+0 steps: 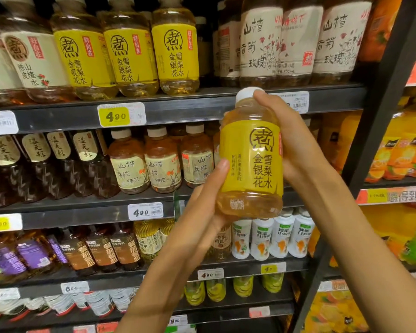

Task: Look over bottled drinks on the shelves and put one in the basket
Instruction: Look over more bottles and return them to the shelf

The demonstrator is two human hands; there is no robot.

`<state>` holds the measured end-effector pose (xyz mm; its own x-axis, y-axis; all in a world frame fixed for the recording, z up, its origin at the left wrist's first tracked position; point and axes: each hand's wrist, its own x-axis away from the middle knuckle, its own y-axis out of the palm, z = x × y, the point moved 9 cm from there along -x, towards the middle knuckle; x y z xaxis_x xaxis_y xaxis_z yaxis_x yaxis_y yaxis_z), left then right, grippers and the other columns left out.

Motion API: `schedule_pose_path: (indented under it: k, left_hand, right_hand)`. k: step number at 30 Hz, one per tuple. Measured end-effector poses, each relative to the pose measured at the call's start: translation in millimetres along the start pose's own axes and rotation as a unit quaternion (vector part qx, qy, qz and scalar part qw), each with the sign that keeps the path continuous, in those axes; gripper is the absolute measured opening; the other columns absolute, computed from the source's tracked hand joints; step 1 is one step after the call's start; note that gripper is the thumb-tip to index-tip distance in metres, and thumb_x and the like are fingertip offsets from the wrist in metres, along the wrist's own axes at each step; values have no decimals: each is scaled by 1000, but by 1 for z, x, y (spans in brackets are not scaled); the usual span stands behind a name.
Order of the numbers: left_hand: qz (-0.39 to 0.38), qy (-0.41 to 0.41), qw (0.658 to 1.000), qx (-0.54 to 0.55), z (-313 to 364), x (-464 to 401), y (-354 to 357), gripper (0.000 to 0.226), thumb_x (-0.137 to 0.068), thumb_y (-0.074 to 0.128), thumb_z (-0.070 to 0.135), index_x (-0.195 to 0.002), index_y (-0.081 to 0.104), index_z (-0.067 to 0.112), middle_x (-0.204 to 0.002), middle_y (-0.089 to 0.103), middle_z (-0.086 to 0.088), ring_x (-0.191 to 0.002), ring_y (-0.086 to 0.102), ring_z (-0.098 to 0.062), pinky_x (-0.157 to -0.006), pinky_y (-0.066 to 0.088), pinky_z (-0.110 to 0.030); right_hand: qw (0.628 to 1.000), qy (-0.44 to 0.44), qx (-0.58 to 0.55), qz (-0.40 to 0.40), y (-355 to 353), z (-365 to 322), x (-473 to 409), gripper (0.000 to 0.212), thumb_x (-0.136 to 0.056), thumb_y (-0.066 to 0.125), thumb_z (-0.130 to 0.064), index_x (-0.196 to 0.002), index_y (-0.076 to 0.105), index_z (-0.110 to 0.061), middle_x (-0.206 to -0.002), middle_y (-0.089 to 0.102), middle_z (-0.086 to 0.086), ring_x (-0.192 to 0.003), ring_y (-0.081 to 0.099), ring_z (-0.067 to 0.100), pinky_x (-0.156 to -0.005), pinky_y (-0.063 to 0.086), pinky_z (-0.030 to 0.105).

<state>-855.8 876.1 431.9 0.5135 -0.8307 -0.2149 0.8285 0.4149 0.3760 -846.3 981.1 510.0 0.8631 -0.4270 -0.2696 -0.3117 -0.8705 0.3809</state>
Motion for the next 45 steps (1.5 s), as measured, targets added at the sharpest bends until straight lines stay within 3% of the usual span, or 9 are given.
schedule_pose_path:
  k: [6,13,21,26,30,33,38,42,45]
  left_hand:
    - [7,-24,996,-88,-6,1,3,59,-79,65,54,-127,55,22,-118,70,-1,-110,66,-17,-92,54,-32]
    - [-87,-110,959,246,-11,10,33,72,-74,73,48,-126,59,0,-121,62,-29,-106,63,-44,-85,55,-51]
    - [-123,-138,912,367,9,26,50,59,-83,68,36,-119,62,-10,-130,54,-34,-121,51,-49,-101,41,-57]
    - [-99,-163,904,383,4,26,49,60,-78,74,32,-117,61,-12,-128,54,-36,-117,53,-51,-98,42,-59]
    - [-77,-166,897,402,-6,21,50,75,-63,86,22,-123,57,-13,-130,52,-36,-111,56,-55,-92,44,-65]
    - [-41,-128,928,349,-10,9,33,80,-67,79,32,-134,49,0,-129,55,-33,-112,58,-50,-90,48,-63]
    - [-1,-29,997,67,-7,0,2,84,-56,88,44,-126,53,12,-122,67,-12,-113,64,-29,-91,54,-44]
    - [17,65,995,-78,8,-3,-4,71,-54,89,44,-116,62,22,-113,72,-4,-104,69,-19,-80,55,-24]
    - [40,119,986,-112,13,-9,-12,60,-62,82,29,-117,60,25,-111,73,-1,-104,69,-18,-80,54,-22]
  right_hand:
    - [995,-15,91,-31,4,-8,0,20,-93,58,-31,-97,66,-12,-82,71,3,-77,68,16,-72,57,30]
    - [994,85,-18,-65,7,21,3,35,-91,56,-41,-102,61,-9,-89,65,11,-89,63,24,-86,52,38]
    - [985,135,-61,-83,4,42,9,57,-100,43,-36,-52,68,-19,-54,64,-4,-51,63,8,-53,52,19]
    - [984,154,-46,-72,-2,50,6,56,-99,44,-37,-53,69,-18,-55,64,-2,-51,64,9,-53,52,20]
    - [992,115,-39,-46,-4,36,-1,25,-95,55,-36,-84,59,-14,-68,63,2,-64,63,15,-62,54,27]
    - [998,42,17,-33,-7,15,-7,22,-93,59,-34,-98,60,-13,-84,64,6,-81,62,19,-77,52,36]
    - [975,-152,153,-54,3,-33,6,32,-87,60,-31,-117,59,-23,-103,67,3,-94,65,14,-81,53,28]
    - [954,-218,192,-72,13,-44,17,45,-86,62,-29,-128,48,-22,-119,63,5,-110,62,16,-89,51,28]
    - [937,-235,245,-82,14,-42,25,81,-74,70,-55,-136,38,-15,-128,57,3,-118,58,12,-94,48,25]
